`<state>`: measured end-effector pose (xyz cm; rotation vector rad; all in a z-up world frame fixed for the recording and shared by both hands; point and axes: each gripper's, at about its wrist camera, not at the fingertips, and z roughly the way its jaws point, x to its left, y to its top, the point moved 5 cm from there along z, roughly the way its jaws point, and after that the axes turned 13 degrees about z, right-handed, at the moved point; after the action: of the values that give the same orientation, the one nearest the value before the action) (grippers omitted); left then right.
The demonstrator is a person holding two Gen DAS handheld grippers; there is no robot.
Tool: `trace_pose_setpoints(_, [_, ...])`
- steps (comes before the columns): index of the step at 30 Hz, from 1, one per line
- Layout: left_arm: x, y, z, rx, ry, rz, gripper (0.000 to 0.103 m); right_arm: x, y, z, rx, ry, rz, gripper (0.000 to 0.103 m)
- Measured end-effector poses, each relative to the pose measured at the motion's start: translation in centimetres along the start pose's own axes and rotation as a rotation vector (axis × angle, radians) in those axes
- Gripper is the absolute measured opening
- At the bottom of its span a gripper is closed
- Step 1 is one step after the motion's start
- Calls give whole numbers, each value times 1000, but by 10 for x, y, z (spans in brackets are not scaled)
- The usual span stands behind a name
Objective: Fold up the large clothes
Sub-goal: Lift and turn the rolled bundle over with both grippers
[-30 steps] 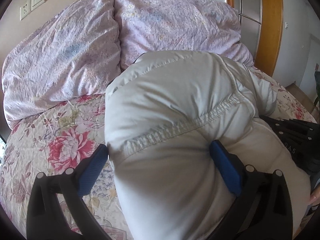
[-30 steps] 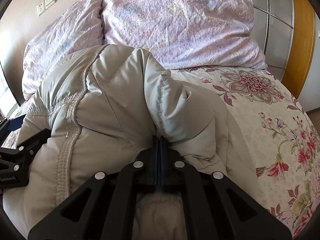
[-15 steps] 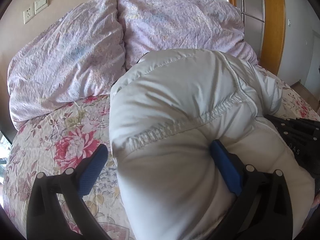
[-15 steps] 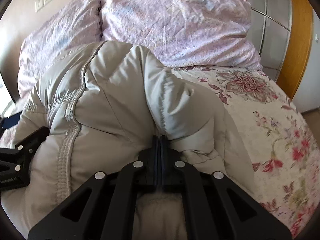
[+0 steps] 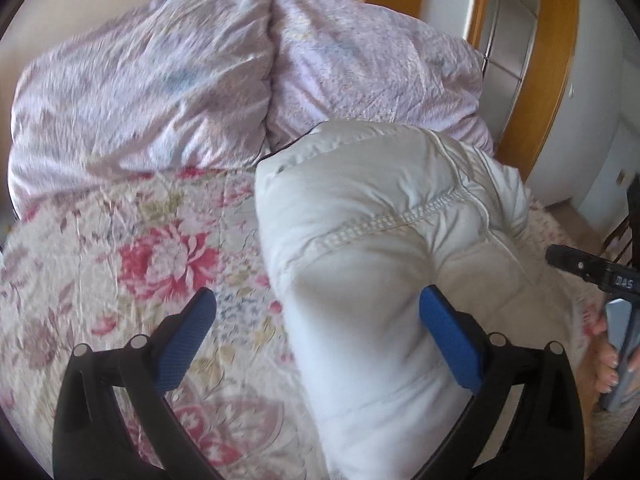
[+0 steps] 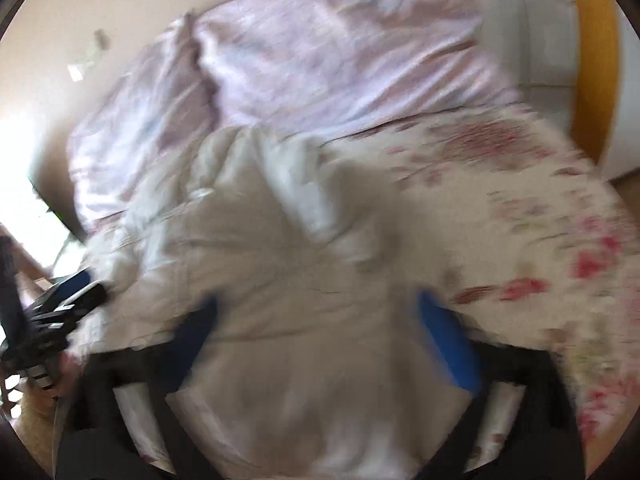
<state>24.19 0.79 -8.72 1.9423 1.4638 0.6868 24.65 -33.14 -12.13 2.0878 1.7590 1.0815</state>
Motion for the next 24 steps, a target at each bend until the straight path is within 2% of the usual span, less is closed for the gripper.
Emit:
trace_pose_setpoints(3, [20, -6, 0, 32, -82, -96, 101, -13, 9, -8, 22, 32, 49, 102])
trace_pose_setpoints(5, [30, -11, 7, 68, -170, -173, 101, -23, 14, -4, 84, 76, 116, 102])
trace_pose_setpoints(7, [31, -14, 11, 83, -215, -205, 101, -32, 17, 5, 156, 119, 188, 102])
trace_pose_setpoints(9, [28, -16, 16, 96, -250, -208, 101, -40, 17, 17, 228, 154, 248, 102])
trace_pose_setpoints(13, [21, -15, 23, 108, -294, -199, 101, -52, 16, 37, 327, 162, 317, 102])
trace_pose_setpoints(16, [18, -16, 28, 119, -322, -196, 101, -59, 10, 54, 423, 215, 376, 102])
trace_pose_setpoints(24, [11, -19, 46, 146, -421, -238, 101, -39, -2, 89, 594, 320, 370, 102])
